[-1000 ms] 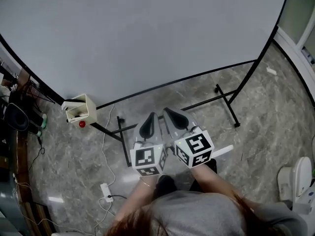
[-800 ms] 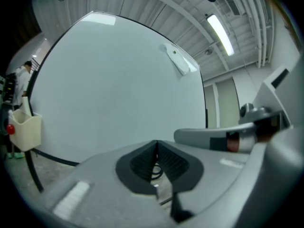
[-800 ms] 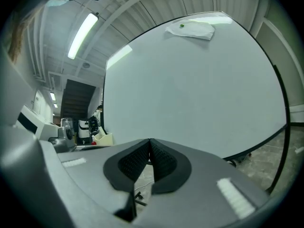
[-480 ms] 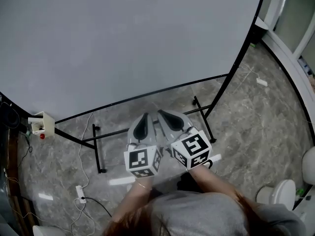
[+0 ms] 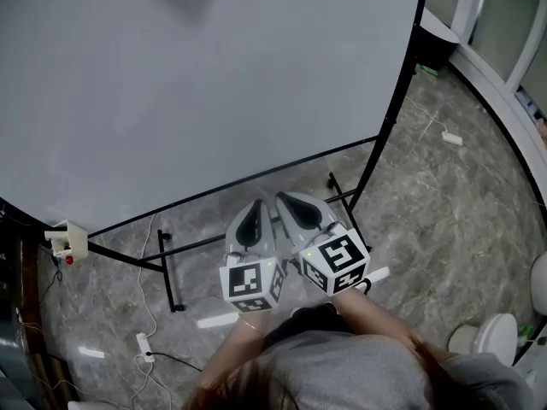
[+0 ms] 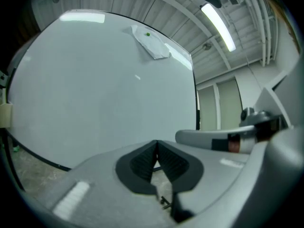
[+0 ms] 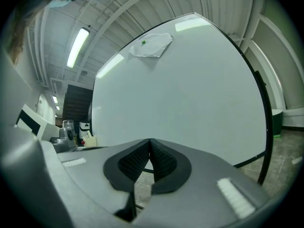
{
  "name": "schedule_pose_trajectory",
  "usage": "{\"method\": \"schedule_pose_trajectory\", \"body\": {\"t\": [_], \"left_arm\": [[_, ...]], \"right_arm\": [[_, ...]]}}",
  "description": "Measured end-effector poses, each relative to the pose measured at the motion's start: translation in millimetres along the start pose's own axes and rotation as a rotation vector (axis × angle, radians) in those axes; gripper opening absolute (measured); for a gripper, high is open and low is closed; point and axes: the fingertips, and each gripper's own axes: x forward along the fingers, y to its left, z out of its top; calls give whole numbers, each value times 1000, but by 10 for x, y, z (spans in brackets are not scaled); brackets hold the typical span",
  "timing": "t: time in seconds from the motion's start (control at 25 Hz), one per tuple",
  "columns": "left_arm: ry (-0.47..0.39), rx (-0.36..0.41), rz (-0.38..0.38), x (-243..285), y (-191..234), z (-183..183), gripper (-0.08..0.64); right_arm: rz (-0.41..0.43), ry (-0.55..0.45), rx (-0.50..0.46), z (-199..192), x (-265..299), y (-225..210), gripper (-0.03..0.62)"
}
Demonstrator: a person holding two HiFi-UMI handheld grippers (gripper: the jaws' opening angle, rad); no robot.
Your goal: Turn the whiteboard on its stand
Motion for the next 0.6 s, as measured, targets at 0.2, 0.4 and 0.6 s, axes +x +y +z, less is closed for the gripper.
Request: {"method": "schedule_pose_trajectory", "body": {"t": [0.2,0.4,0.6], "left_arm": [[2,4,-3,71,72,-13,-9],[-2,-6,-19,128,131,-47,-9],[-9,11,-48,237,105,-85,-9]], "right_arm": [[8,-1,4,-12,118,17,5],[-8,-3,16,-83,163,-6,5],[-44,-26,15,-84,126,-145,5]]}}
